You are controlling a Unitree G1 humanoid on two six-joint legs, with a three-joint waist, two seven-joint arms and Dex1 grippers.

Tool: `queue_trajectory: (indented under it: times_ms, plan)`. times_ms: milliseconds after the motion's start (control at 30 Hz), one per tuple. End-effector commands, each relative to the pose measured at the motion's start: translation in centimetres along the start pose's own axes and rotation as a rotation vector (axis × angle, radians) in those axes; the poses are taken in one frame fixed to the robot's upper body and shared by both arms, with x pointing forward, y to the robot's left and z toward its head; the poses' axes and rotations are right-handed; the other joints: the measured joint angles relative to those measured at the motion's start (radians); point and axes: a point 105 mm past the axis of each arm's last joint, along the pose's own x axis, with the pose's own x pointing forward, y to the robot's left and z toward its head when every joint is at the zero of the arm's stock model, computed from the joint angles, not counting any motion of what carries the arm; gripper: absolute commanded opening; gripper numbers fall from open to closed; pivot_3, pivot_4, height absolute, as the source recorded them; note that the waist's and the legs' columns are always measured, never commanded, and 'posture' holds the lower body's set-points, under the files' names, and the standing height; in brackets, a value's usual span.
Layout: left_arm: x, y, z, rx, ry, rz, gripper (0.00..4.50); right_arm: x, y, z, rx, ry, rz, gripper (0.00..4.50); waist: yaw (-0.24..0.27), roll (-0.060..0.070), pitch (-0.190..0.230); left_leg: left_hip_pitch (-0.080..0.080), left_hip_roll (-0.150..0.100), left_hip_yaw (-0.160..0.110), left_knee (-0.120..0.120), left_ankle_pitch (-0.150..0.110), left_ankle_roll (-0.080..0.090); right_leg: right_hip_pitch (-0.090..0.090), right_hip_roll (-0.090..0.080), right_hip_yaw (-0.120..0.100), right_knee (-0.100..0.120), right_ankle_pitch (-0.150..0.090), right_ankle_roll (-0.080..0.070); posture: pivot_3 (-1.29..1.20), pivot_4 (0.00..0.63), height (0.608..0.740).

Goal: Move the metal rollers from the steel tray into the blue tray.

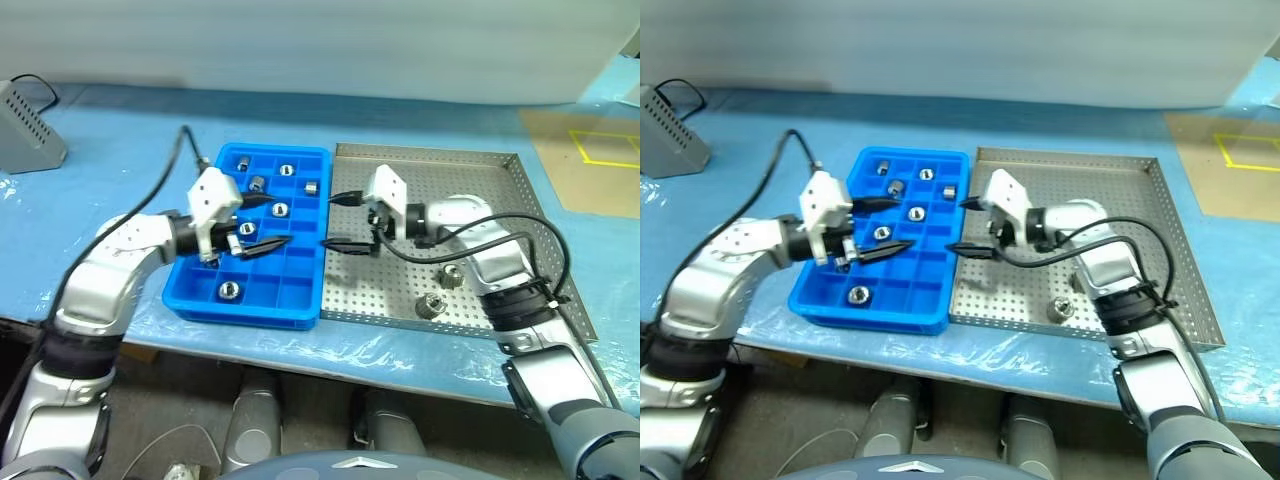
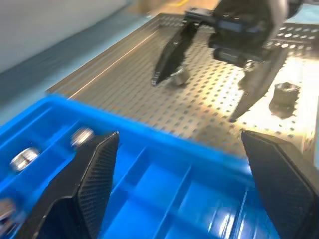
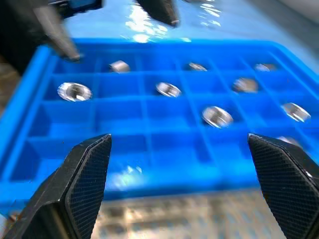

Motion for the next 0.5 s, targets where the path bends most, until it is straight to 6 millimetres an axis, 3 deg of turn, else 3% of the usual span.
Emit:
queue_trajectory:
  times_ms: [33,233,400,500]
  plan:
    - [3.0,-0.5,0.0,0.020,-0.022,-0.092,4.14,-2.8,-2.6,0.2,-0.014,-0.011,-0.194,4.50,-0.014,0.000,0.000,0.000,0.000,0.000,0.001,0.000,0.000,0.000,0.000,0.000,0.000,0.000,0.000,-0.06,0.150,0.740]
    - [5.9,-0.5,1.0,0.021,-0.095,-0.135,4.14,-4.8,-5.0,-3.3,-0.001,0.082,-0.403,4.50,-0.070,-0.001,0.000,-0.001,0.002,0.000,0.001,0.000,0.000,-0.001,0.003,0.000,0.000,0.001,0.000,-0.12,0.150,0.740]
    - [5.9,-0.7,1.7,-0.030,-0.141,-0.138,4.14,-3.9,-5.2,-5.2,0.074,0.065,-0.450,4.50,-0.100,-0.001,0.000,-0.001,0.003,0.000,0.002,0.000,0.000,-0.001,0.004,0.000,0.000,0.001,-0.001,-0.13,0.150,0.740]
    - [5.6,-0.5,1.3,-0.042,-0.132,-0.119,4.14,-3.4,-6.3,-6.0,0.124,0.046,-0.525,4.50,-0.105,0.000,0.000,-0.001,0.004,0.000,0.003,0.000,0.000,-0.001,0.004,0.000,0.001,0.001,-0.001,-0.12,0.150,0.740]
